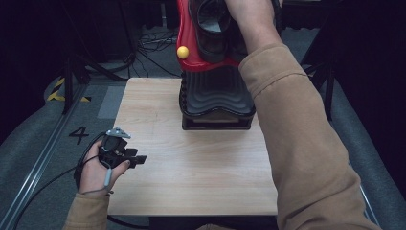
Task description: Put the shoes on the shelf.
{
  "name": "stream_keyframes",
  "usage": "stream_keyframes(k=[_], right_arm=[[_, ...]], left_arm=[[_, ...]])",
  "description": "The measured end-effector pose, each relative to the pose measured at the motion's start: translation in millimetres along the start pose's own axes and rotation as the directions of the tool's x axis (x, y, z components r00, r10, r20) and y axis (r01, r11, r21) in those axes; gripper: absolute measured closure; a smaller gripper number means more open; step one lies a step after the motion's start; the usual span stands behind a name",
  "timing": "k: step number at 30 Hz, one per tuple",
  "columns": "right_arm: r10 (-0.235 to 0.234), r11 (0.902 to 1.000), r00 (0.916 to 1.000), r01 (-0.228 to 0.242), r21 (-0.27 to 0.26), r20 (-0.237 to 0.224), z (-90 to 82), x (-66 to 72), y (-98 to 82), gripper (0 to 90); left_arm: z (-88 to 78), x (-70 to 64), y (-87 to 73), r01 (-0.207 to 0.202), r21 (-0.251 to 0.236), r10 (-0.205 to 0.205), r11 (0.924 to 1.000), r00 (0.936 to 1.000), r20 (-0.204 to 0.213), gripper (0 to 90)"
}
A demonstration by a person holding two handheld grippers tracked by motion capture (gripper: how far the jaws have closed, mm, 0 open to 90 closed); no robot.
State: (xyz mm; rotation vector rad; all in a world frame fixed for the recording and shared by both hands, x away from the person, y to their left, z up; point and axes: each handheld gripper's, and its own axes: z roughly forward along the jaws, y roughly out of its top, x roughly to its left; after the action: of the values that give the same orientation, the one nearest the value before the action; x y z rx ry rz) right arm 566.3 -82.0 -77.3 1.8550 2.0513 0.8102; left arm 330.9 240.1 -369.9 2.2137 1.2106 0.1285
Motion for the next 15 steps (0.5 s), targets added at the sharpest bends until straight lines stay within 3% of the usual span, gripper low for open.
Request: stream_keyframes(k=[6, 8, 15], right_arm=[[-0.008, 0.9996, 1.0000, 0.008, -0.025, -0.003, -17.3, -8.7, -3.6, 47.9], [-0.008, 0.9997, 0.9997, 0.008, -0.022, -0.023, -22.9, -11.6, -5.1, 47.4], [-0.026, 0.9992, 0.9990, 0.024, -0.033, -0.038, -35.5, -12.9, -11.4, 46.2]], left_arm=[[1.1, -4.6, 2.6, -0.008, 0.003, 0.008, 1.0000, 1.0000, 0.002, 53.8], [1.2, -5.6, 3.4, -0.011, 0.004, 0.011, 0.9999, 0.9999, 0.005, 53.9], [1.3, -9.5, 5.5, -0.018, -0.002, 0.018, 0.9998, 0.9998, 0.005, 53.8]])
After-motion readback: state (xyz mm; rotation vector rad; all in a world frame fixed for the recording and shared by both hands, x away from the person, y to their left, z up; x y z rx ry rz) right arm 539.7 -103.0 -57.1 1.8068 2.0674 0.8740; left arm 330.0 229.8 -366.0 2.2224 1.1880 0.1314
